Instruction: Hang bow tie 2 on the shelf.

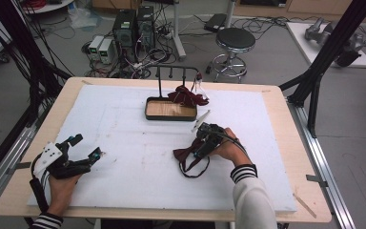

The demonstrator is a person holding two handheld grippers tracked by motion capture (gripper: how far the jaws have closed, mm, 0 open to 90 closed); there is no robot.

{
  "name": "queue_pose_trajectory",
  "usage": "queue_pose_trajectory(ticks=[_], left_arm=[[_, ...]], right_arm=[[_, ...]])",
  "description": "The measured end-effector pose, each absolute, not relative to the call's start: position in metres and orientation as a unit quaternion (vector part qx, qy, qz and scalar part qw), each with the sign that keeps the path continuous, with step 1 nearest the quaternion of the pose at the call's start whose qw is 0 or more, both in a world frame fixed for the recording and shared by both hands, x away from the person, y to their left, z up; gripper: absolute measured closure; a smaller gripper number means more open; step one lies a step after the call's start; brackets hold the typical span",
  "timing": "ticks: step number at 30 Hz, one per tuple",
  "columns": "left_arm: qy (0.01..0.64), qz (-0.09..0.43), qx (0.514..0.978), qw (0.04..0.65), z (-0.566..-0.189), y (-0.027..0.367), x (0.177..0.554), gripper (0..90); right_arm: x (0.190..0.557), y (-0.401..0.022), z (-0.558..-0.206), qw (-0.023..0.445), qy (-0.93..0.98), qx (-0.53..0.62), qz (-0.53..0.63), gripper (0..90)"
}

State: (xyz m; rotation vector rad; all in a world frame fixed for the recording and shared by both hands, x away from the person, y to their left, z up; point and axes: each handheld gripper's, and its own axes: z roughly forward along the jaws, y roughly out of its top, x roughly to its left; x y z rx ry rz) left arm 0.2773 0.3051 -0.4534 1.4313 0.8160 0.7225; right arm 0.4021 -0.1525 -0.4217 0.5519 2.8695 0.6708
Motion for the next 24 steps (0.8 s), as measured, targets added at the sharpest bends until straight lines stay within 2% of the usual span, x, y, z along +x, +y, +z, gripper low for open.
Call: queue_pose_trajectory(ticks=[4, 8, 12, 15, 24], left_arm=[[0.355, 0.315, 0.623, 0.621, -0.4533, 0.3053, 0.2772, 10.1], [0.355, 0.315, 0.623, 0.622, -0.4533, 0.3053, 0.2773, 10.0], [0.355, 0.315, 0.623, 0.622, -0.4534, 0.3051, 0.2773, 10.0], [0.355, 0.315, 0.623, 0.622, -0.4534, 0.305, 0.2772, 10.0], [0.355, 0.315, 0.623, 0.622, -0.4534, 0.305, 0.2771, 10.0]], right_arm=[[0.403, -0.1524, -0.4228, 0.067, 0.955, 0.185, 0.222, 25.8], [0.4029, -0.153, -0.4215, 0.052, 0.955, 0.182, 0.227, 38.7], [0.4019, -0.1527, -0.4203, 0.044, 0.956, 0.178, 0.227, 46.6], [0.4015, -0.1522, -0.4192, 0.045, 0.956, 0.177, 0.229, 55.9], [0.4026, -0.1528, -0.4156, 0.035, 0.949, 0.201, 0.241, 71.5]])
